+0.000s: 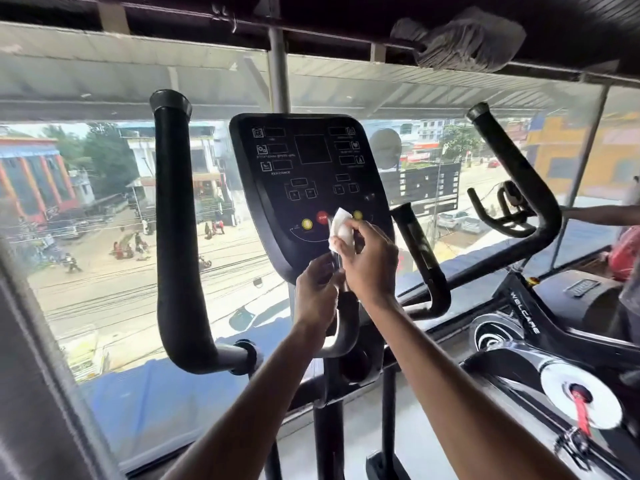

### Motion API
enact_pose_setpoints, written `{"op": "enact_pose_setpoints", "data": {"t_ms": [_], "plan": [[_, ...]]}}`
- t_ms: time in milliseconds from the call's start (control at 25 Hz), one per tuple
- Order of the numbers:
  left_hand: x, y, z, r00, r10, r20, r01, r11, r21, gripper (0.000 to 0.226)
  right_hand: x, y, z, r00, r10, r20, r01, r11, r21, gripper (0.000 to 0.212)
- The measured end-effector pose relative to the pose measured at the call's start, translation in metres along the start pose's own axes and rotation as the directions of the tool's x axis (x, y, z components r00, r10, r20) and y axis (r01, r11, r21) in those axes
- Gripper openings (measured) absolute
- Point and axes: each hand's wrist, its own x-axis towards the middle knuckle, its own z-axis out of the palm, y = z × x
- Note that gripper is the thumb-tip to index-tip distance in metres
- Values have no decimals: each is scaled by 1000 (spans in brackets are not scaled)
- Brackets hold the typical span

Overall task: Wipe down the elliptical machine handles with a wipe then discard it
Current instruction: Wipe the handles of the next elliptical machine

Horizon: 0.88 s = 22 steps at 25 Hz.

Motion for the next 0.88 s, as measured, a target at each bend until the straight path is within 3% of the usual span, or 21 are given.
{"op": "enact_pose_setpoints", "data": {"t_ms": [120,240,360,480,600,760,880], "plan": [[3,-1,-2,1000,21,-15,-20,999,38,36,-5,5,2,999,-39,-12,39,999,7,26],[3,-1,-3,1000,3,-2,-3,1000,27,33,2,9,0,994,-4,-110,13,997,77,19],[3,-1,-4,1000,9,8,-9,1000,26,35,3,11,1,992,-81,-92,89,992,90,18],[1,0,-3,1000,-3,-6,3,1000,19,32,10,5,4,993,-52,-107,60,995,76,17],[-2,2,-4,998,-58,15,59,997,-43,32,5,1,4,983,-181,-16,181,983,-29,14],[-5,4,-7,992,-105,67,113,985,-127,29,7,-2,1,986,-167,24,169,979,-113,18],[-9,7,-10,975,-191,114,212,953,-215,33,0,-4,0,936,-309,167,343,905,-250,14]]}}
